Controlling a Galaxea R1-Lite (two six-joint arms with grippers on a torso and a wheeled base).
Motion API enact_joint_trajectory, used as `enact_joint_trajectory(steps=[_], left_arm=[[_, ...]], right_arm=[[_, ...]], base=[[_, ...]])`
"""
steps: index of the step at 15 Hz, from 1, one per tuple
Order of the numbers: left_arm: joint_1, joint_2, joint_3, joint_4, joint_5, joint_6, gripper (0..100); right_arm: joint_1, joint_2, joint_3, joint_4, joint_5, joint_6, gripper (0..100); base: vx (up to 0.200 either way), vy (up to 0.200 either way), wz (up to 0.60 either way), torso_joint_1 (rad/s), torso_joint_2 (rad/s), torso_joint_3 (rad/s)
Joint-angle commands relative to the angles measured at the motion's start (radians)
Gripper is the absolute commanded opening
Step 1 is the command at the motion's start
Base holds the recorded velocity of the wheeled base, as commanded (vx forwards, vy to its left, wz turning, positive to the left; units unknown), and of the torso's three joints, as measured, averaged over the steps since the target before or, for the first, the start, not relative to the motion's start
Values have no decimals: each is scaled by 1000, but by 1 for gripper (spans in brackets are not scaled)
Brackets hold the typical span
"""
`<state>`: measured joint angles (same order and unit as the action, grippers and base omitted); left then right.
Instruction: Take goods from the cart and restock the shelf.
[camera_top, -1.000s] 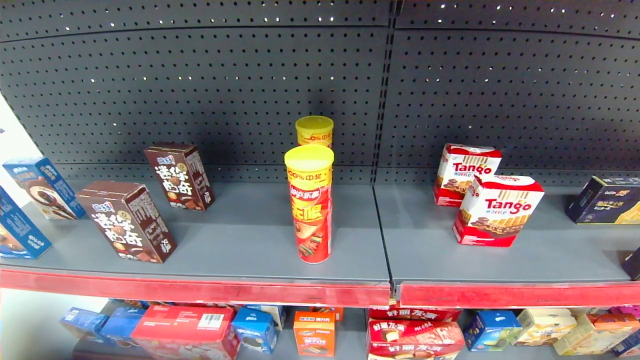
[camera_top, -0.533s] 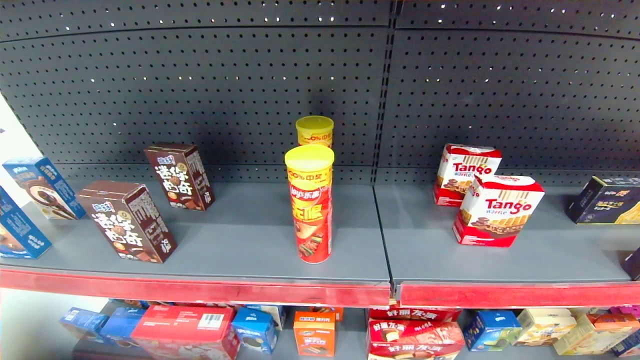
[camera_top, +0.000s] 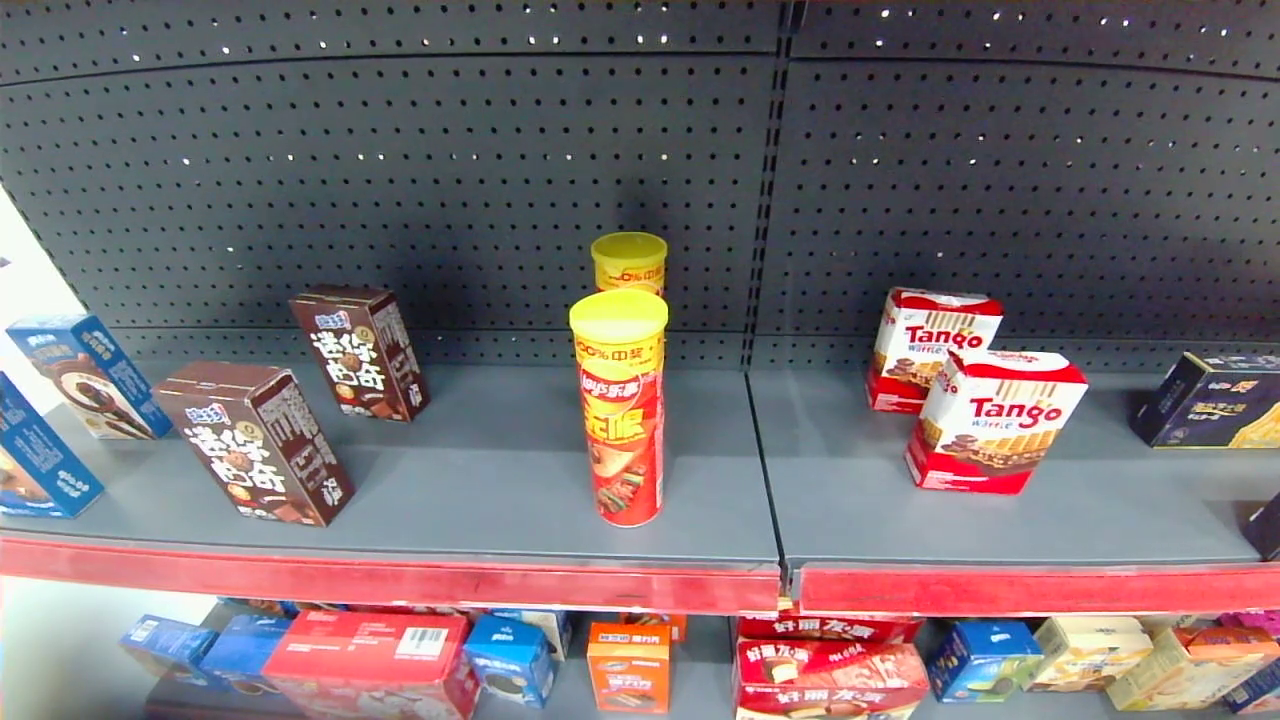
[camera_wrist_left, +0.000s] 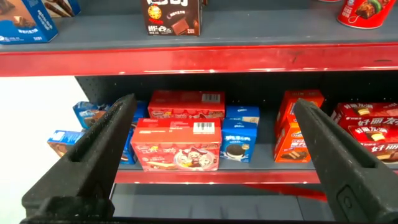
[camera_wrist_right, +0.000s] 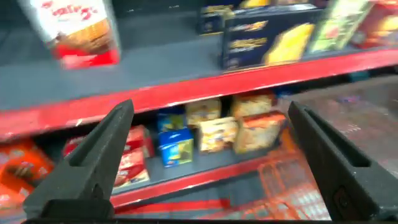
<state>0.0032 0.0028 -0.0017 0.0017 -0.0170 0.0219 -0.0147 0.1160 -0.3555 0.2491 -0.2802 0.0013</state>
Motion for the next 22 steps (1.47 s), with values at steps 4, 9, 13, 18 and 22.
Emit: enact_joint_trajectory(steps=[4, 9, 13, 18, 22], left_arm=[[0, 2, 0, 0, 0, 0, 100], [0, 2, 0, 0, 0, 0, 100], [0, 2, 0, 0, 0, 0, 100], [0, 2, 0, 0, 0, 0, 100], [0, 2, 0, 0, 0, 0, 100]], right_arm=[[9, -101, 214, -163, 79, -43, 100], [15, -116, 348, -301, 85, -43, 100], [15, -116, 348, -301, 121, -12, 100], [15, -116, 348, -300, 279, 32, 100], [15, -116, 349, -304, 213, -23, 100]], base=[[0, 0, 0, 0, 0, 0], [0, 0, 0, 0, 0, 0], [0, 0, 0, 0, 0, 0], [0, 0, 0, 0, 0, 0], [0, 0, 0, 0, 0, 0]])
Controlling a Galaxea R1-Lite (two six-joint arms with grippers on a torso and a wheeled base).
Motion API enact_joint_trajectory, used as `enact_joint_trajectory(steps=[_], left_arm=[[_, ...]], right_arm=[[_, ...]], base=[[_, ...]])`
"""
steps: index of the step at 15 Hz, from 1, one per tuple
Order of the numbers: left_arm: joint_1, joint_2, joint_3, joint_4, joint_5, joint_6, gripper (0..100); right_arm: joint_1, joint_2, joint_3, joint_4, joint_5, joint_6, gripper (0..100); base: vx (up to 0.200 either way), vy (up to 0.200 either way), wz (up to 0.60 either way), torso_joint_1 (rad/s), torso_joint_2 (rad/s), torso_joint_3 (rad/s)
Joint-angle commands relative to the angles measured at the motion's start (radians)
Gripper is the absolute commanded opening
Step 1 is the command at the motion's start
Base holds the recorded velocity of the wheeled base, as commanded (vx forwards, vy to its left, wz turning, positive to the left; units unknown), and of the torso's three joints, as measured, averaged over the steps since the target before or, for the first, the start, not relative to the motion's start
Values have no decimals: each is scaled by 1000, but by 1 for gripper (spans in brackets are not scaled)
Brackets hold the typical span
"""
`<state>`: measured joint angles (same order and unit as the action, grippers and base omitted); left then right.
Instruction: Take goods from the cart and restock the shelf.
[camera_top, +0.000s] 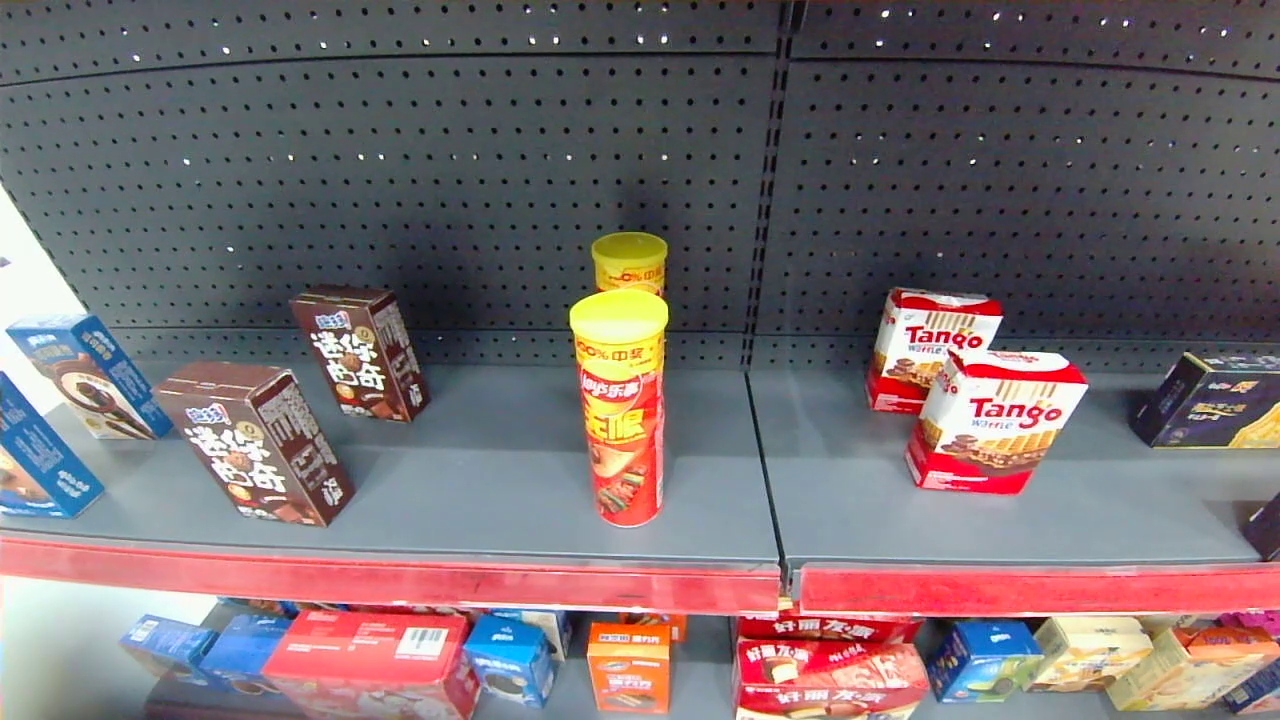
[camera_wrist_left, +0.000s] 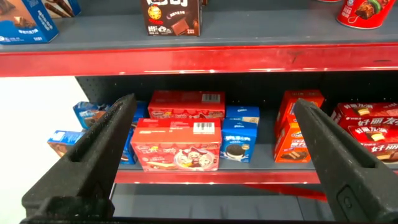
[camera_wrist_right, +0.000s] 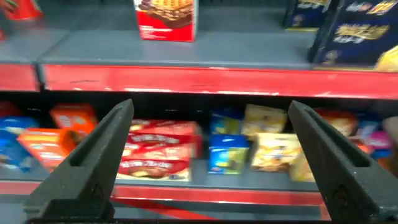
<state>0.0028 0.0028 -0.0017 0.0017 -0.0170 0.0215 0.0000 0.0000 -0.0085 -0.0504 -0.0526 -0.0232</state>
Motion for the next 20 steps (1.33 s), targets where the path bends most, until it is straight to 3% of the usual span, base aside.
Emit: enact_joint_trajectory(steps=[1, 3, 8, 13, 14, 17, 18, 20], left_arm=[[0, 2, 0, 0, 0, 0, 100], [0, 2, 0, 0, 0, 0, 100], [0, 2, 0, 0, 0, 0, 100], [0, 2, 0, 0, 0, 0, 100], [0, 2, 0, 0, 0, 0, 100], [0, 2, 0, 0, 0, 0, 100], [0, 2, 0, 0, 0, 0, 100], [0, 2, 0, 0, 0, 0, 100]], right_arm=[[0, 0, 4, -8, -55, 8, 100], [0, 0, 4, -8, -98, 43, 100], [0, 0, 2, -3, -36, 55, 100], [0, 0, 9, -29, -50, 26, 100], [2, 0, 9, -28, -35, 23, 100], [0, 0, 9, -26, 148, 6, 100], [0, 0, 9, -26, 155, 5, 100], [2, 0, 9, -31, 80, 2, 100]], base=[[0, 0, 0, 0, 0, 0], [0, 0, 0, 0, 0, 0], [0, 0, 0, 0, 0, 0], [0, 0, 0, 0, 0, 0], [0, 0, 0, 0, 0, 0], [0, 0, 0, 0, 0, 0], [0, 0, 0, 0, 0, 0], [0, 0, 0, 0, 0, 0]])
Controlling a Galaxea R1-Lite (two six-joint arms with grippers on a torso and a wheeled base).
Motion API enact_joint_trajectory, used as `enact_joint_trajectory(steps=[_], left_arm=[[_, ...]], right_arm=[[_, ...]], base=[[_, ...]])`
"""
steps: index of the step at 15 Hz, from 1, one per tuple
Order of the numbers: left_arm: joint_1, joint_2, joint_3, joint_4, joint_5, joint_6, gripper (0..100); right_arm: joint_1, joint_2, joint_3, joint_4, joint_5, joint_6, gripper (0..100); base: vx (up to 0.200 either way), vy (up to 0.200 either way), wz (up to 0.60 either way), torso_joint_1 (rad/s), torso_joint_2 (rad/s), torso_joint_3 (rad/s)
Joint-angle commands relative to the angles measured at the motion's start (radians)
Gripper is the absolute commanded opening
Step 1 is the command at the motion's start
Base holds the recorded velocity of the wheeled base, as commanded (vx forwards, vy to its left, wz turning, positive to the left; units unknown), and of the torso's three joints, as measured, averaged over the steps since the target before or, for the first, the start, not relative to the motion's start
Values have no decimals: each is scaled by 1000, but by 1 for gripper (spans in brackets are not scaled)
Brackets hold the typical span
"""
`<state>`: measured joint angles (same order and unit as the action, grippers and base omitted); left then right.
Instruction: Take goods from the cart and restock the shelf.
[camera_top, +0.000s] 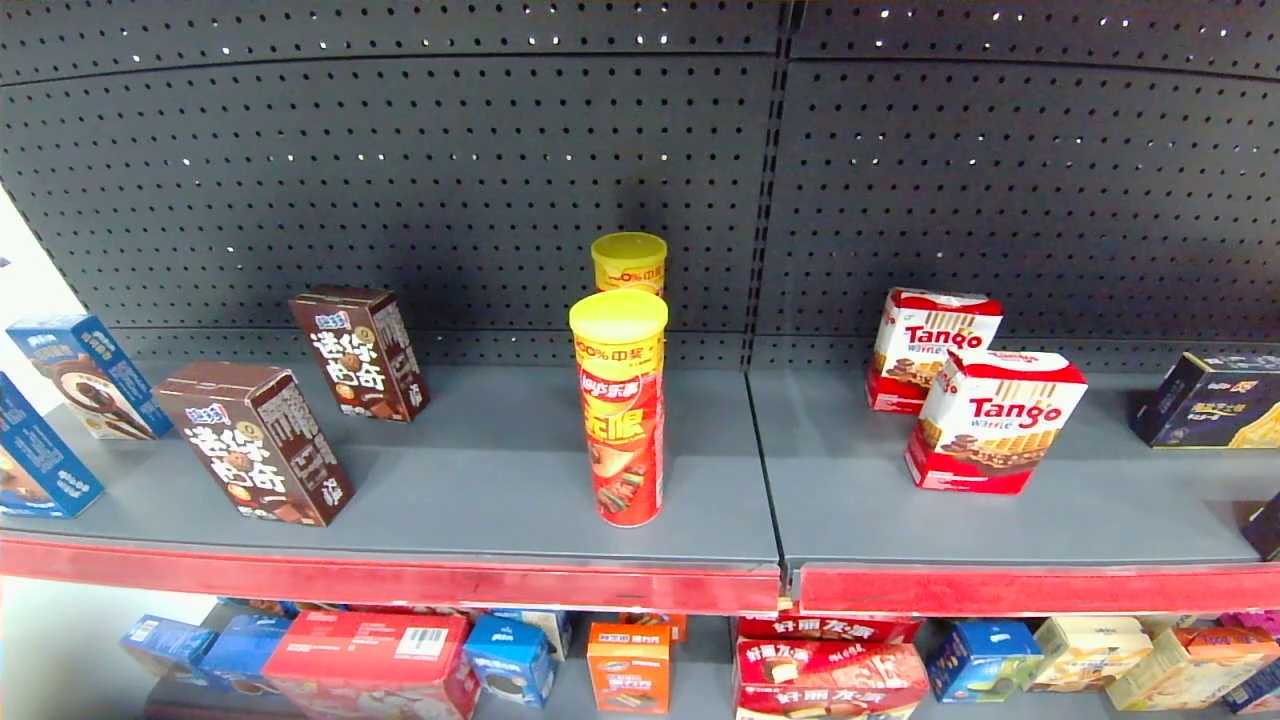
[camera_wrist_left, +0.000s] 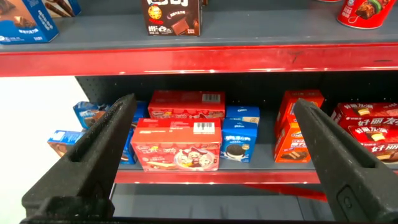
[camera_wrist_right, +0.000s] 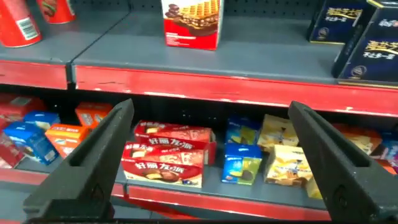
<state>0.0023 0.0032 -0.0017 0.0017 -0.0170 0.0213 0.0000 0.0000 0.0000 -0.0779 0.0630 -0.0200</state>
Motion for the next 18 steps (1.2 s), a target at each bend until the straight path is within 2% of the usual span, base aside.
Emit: enact_joint_trajectory(steps=[1, 2, 5, 8, 9, 11, 18], left_arm=[[1, 1, 0, 0, 0, 0, 100], [1, 1, 0, 0, 0, 0, 100], [1, 1, 0, 0, 0, 0, 100], [1, 1, 0, 0, 0, 0, 100], [1, 1, 0, 0, 0, 0, 100], [1, 1, 0, 0, 0, 0, 100], [1, 1, 0, 0, 0, 0, 100]], right_arm=[[2, 0, 0, -2, -129, 12, 100], [2, 0, 0, 0, -183, 37, 100], [0, 0, 0, 6, -235, 86, 100], [2, 0, 0, 9, -144, 78, 100], [2, 0, 0, 76, -100, 34, 100], [2, 0, 0, 67, -43, -12, 100], [2, 0, 0, 72, -46, 9, 100]], base=[[0, 0, 0, 0, 0, 0], [0, 0, 0, 0, 0, 0], [0, 0, 0, 0, 0, 0], [0, 0, 0, 0, 0, 0], [0, 0, 0, 0, 0, 0], [0, 0, 0, 0, 0, 0], [0, 0, 0, 0, 0, 0]])
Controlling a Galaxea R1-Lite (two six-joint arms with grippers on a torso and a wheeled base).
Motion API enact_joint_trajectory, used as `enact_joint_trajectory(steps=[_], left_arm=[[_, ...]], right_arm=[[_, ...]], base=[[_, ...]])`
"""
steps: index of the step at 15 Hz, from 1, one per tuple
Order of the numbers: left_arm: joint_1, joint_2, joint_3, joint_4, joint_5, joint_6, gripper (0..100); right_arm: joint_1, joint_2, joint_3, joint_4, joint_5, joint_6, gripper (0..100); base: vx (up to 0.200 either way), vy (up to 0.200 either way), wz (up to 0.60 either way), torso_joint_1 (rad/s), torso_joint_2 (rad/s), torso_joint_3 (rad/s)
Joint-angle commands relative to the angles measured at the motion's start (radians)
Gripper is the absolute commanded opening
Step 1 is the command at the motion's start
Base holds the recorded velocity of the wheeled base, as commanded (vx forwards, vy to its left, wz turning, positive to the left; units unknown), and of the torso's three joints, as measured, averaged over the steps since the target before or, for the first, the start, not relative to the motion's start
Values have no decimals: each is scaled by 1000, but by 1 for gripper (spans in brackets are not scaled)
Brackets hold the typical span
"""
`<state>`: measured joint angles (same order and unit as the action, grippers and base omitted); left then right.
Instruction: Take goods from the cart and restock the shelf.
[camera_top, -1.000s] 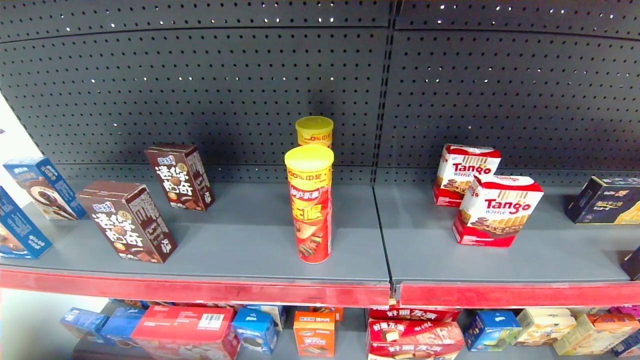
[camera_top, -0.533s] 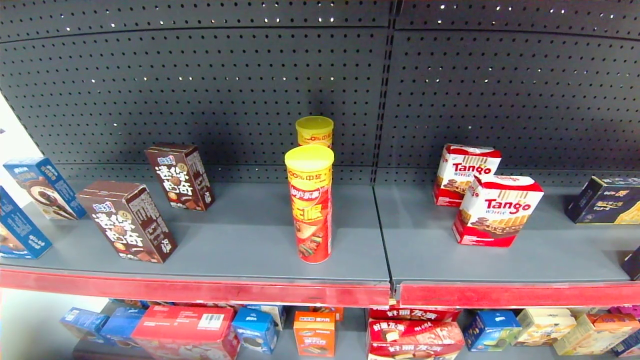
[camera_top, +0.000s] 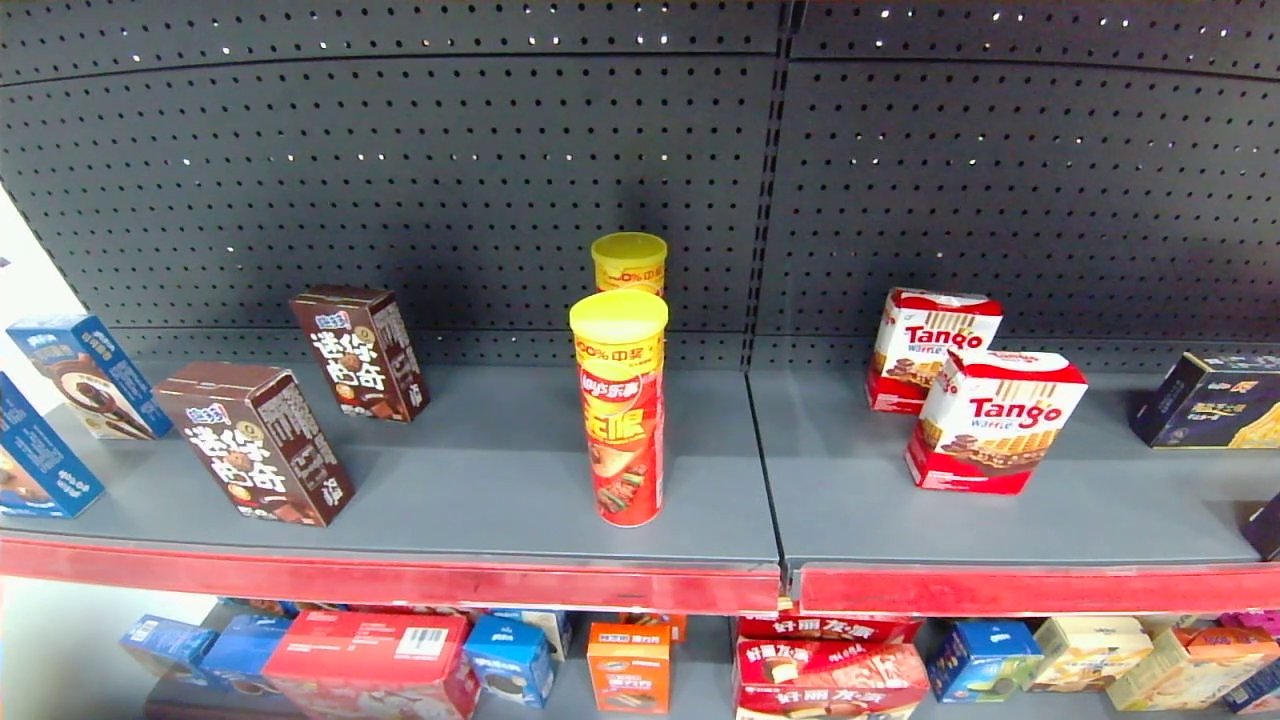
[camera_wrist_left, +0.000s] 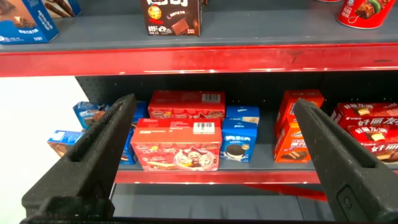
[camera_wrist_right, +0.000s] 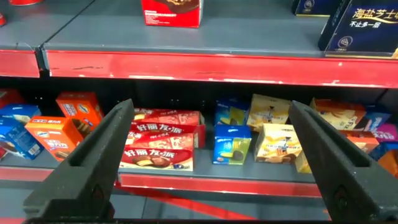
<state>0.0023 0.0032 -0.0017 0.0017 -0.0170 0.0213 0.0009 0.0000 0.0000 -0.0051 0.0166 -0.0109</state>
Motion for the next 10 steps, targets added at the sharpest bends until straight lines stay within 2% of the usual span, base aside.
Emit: enact_joint_trajectory(steps=[1, 10], left_arm=[[1, 1, 0, 0, 0, 0, 100], [1, 1, 0, 0, 0, 0, 100]], right_arm=[[1, 0, 0, -1, 0, 0, 100], [1, 0, 0, 1, 0, 0, 100]], base=[[0, 0, 0, 0, 0, 0], [0, 0, 0, 0, 0, 0]])
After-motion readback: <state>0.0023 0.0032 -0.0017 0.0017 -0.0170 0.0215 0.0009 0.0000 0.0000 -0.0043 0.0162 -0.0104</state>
